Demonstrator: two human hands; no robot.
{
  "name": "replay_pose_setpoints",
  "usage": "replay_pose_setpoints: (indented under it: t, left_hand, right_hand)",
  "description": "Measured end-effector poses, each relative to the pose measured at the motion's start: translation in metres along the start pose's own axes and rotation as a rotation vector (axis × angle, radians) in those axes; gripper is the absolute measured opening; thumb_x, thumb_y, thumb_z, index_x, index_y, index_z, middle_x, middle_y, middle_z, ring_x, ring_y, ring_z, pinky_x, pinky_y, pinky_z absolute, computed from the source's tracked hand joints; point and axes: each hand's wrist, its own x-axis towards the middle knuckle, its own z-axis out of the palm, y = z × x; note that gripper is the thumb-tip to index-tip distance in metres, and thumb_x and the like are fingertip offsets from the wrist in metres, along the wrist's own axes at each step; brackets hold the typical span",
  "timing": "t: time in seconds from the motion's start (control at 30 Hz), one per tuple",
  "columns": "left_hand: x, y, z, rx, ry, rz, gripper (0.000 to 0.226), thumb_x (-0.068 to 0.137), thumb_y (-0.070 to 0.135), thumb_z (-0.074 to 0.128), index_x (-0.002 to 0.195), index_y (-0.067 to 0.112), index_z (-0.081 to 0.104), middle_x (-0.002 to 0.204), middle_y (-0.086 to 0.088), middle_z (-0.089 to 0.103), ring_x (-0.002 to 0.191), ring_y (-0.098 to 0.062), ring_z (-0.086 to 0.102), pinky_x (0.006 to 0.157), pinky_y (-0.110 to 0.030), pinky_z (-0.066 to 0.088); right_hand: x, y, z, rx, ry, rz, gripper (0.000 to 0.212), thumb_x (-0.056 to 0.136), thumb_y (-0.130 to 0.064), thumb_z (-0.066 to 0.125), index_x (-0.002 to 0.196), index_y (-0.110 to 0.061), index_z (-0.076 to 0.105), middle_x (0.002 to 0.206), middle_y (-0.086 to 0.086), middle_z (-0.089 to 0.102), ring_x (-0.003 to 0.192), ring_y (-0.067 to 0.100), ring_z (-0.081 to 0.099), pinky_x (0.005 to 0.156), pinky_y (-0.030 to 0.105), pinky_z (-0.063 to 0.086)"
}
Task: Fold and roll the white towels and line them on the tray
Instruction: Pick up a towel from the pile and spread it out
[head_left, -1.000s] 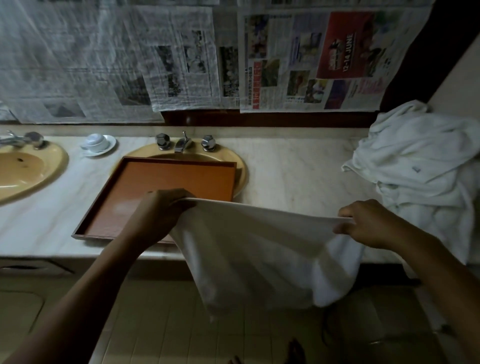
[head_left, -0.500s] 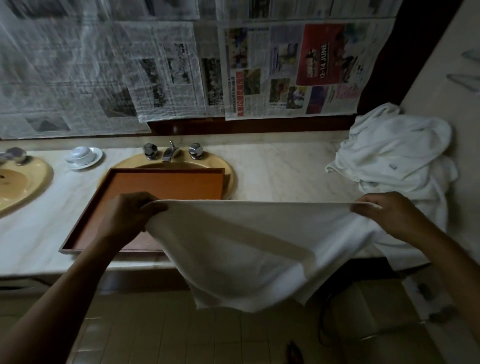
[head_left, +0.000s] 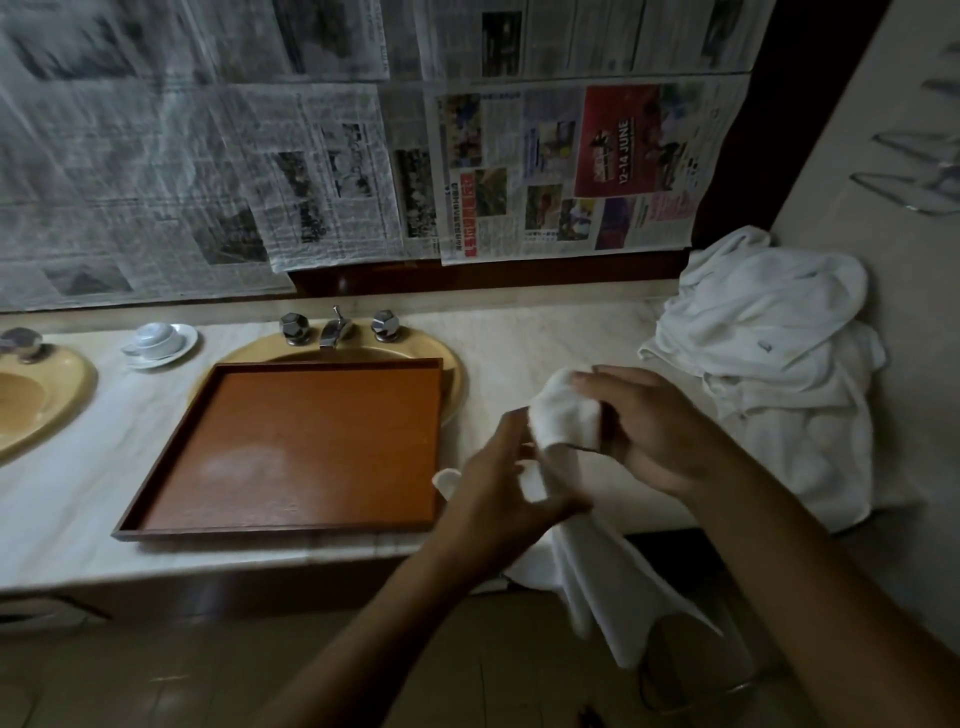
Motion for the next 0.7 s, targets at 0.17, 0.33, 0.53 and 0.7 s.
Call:
replay_pose_setpoints:
  t: [0.17, 0.33, 0.53, 0.7]
  left_hand:
    - [0.023, 0.009, -0.017, -0.198, 0.331, -0.015, 0.012, 0.102, 0.008, 0.054, 0.101, 0.016, 0.062, 0.092, 0.005, 0.068, 0.084, -0.011, 0.066, 0.067, -0.034, 0.059]
    - [0.025, 0.015, -0.042, -0.137, 0.253, 0.003, 0.009, 0.102, 0.006, 0.056, 0.101, 0.013, 0.061, 0.093, 0.009, 0.067, 0.082, -0.008, 0.066, 0.064, -0.023, 0.053]
    - [0.018, 0.029, -0.041, -0.026, 0.118, 0.141, 0.017, 0.096, 0.011, 0.067, 0.1, 0.028, 0.064, 0.089, 0.018, 0.069, 0.081, -0.003, 0.068, 0.059, -0.02, 0.053]
    - [0.018, 0.019, -0.063, 0.109, 0.239, 0.085, 0.013, 0.101, 0.019, 0.061, 0.097, 0.026, 0.071, 0.084, 0.014, 0.07, 0.082, 0.0, 0.066, 0.062, -0.02, 0.051]
  right_hand:
    - [-0.018, -0.02, 0.019, -0.189, -0.074, -0.143, 0.027, 0.104, -0.022, 0.055, 0.116, -0.002, 0.069, 0.109, 0.018, 0.075, 0.103, 0.032, 0.073, 0.089, 0.046, 0.059]
    - [-0.021, -0.003, -0.004, -0.656, 0.085, -0.28, 0.035, 0.095, -0.017, 0.069, 0.127, -0.029, 0.058, 0.116, -0.006, 0.072, 0.104, 0.013, 0.07, 0.093, 0.045, 0.059]
    - [-0.004, 0.049, 0.007, -0.88, -0.117, -0.231, 0.073, 0.079, -0.053, 0.081, 0.141, -0.042, 0.044, 0.144, -0.016, 0.053, 0.128, 0.004, 0.051, 0.108, 0.036, 0.044]
    - [0.008, 0.057, 0.011, -0.725, -0.106, -0.236, 0.039, 0.093, -0.06, 0.055, 0.11, -0.028, 0.07, 0.106, -0.007, 0.073, 0.096, 0.008, 0.069, 0.086, 0.036, 0.055]
